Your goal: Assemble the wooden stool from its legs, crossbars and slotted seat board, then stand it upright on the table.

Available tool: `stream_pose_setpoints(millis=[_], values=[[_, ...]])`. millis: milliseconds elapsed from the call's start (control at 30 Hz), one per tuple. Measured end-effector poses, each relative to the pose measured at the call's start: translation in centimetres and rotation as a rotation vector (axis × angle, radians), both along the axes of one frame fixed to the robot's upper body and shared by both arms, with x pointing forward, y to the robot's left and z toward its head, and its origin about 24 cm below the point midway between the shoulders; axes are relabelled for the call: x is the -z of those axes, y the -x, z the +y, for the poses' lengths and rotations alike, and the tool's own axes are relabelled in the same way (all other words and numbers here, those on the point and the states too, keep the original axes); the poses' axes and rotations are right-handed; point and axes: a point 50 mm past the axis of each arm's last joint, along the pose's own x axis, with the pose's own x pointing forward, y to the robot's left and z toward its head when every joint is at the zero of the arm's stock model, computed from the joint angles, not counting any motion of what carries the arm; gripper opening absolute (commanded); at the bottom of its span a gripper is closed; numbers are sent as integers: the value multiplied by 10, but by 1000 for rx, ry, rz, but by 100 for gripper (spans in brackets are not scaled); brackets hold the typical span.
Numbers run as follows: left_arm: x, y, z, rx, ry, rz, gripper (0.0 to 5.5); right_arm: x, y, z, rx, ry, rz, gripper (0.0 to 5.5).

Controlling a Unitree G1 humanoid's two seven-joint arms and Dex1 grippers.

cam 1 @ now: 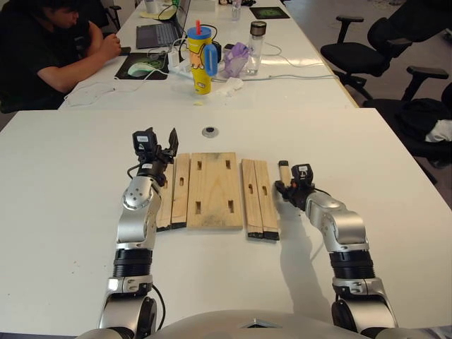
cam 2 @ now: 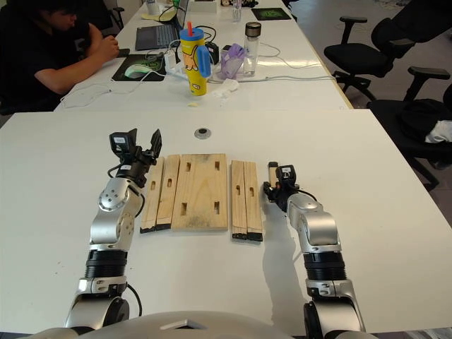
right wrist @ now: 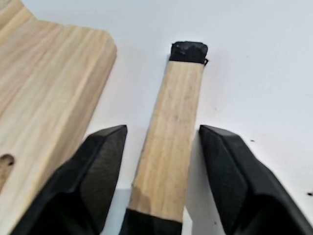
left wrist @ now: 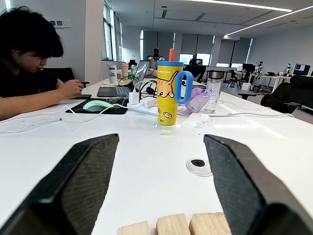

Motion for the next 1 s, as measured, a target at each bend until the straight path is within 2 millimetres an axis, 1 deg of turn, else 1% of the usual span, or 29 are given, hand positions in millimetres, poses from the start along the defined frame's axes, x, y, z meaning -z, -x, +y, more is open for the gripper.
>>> stream_pose_setpoints(millis=[100,167,233,300,333,367,400,433,467,500,567,667,767,867,1000], values=[[0,0,0,1,2,1,322,2,0,-2,34,-24,-17,168],[2,-1,2,5,20,12,322,3,-1,-9,86,-44,-36,134],[5,-2,3,28,47,34,322,4,-3,-14,117,-61,-58,129],[6,-6,-2,95,98,58,322,3,-5,-13,124,-72,-105,129],[5,-7,-4,133,128,68,322,0,-6,-12,121,-79,-144,129],[3,-9,-9,185,164,79,322,-7,-9,-11,109,-88,-214,129],[0,-11,-14,250,211,93,322,-17,-12,-7,82,-106,-298,129],[-1,-12,-17,289,238,106,322,-23,-13,-4,60,-117,-343,129],[-3,-12,-25,380,292,136,322,-40,-16,4,2,-151,-454,129],[-6,-12,-31,446,335,153,322,-50,-17,12,-44,-181,-516,129],[-13,-10,-38,547,426,180,322,-61,-16,24,-135,-204,-584,129],[-27,-9,-43,676,598,214,322,-68,-9,42,-284,-225,-641,129],[-42,-11,-45,740,722,201,322,-68,0,57,-411,-238,-675,129],[-50,-11,-43,771,816,193,322,-67,5,62,-460,-233,-704,129],[-53,-8,-47,832,883,226,322,-72,8,65,-495,-212,-755,129]])
